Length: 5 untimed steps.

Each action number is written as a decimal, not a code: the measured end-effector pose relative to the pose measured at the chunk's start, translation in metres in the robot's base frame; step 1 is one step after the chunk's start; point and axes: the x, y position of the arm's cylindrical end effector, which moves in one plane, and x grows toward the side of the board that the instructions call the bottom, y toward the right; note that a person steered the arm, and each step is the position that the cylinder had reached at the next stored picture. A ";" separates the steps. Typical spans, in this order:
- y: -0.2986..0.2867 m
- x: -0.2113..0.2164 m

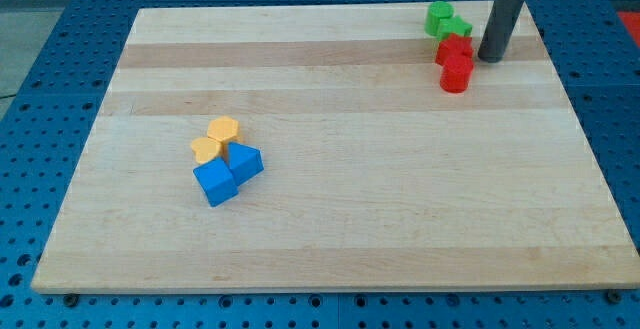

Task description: Place the arm right to the red star

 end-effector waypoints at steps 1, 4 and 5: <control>0.000 0.000; -0.006 0.000; -0.009 -0.001</control>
